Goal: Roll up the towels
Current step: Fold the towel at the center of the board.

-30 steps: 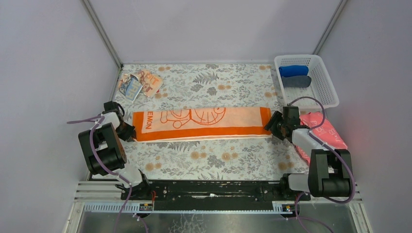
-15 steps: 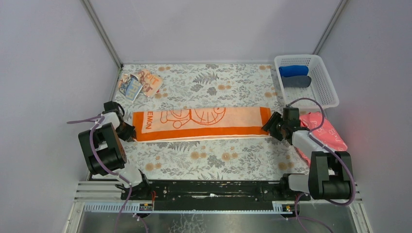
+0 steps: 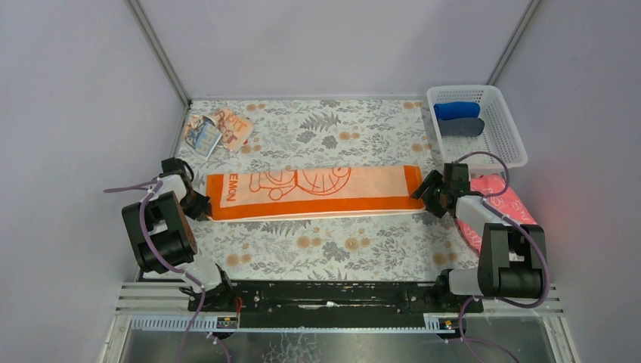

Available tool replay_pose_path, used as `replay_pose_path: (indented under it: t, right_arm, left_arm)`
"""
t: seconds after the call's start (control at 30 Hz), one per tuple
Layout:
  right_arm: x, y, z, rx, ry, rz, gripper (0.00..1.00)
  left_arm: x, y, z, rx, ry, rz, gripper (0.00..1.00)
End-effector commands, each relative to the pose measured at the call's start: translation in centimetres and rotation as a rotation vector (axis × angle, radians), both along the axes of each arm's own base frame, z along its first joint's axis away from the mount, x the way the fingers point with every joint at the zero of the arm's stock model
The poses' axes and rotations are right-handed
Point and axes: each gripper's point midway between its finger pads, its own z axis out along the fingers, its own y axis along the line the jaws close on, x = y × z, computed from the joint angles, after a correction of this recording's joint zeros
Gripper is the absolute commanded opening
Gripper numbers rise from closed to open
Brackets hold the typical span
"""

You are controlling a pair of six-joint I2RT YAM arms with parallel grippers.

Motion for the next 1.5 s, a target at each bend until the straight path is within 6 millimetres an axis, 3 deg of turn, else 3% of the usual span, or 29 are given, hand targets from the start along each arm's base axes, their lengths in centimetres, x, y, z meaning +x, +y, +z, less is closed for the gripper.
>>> replay_pose_path:
  t: [0.0,0.27,0.5,0.87,1.03,1.13,1.27,1.37,1.47]
  right_arm:
    - [-3.8,-3.8,-3.6,-0.104,0.21,-0.098,0.69]
    - [-4.0,-4.4,-4.3,-0.103,0.235,-0.107,0.69]
    - [-2.8,-3.7,-2.8,-0.08,0.182,-0.036,0.69]
    - [0.1,-2.9,4.4,-0.158,0.026,0.089,0.77]
    - [0.6,-2.1,6.8,-0.252,-0.03,0.138,0.78]
    - [1.5,0.0,7.6,-0.258,-0.082,0.263,0.75]
    - [2.1,5.7,7.5,-0.26,-0.121,0.516,0.72]
    - [2.0,9.8,7.3,-0.275,-0.163,0.698,0.71]
    - [1.8,13.6,7.4,-0.324,-0.23,0.913,0.69]
  left_arm:
    - [-1.4,1.9,-0.3,0.074,0.068,0.036,0.15]
    - [-2.0,2.4,-0.2,0.097,0.091,0.049,0.15]
    - [-1.6,1.7,0.3,0.069,0.054,0.042,0.22]
    - [-0.6,0.8,4.1,0.078,-0.086,0.023,0.53]
    - [0.2,-0.3,7.0,0.114,-0.16,-0.028,0.58]
    - [1.8,-2.8,8.9,0.153,-0.214,-0.125,0.58]
    - [4.2,-8.8,10.2,0.16,-0.264,-0.305,0.58]
    - [5.5,-13.0,10.3,0.153,-0.258,-0.448,0.58]
    - [6.4,-15.4,9.7,0.145,-0.217,-0.564,0.58]
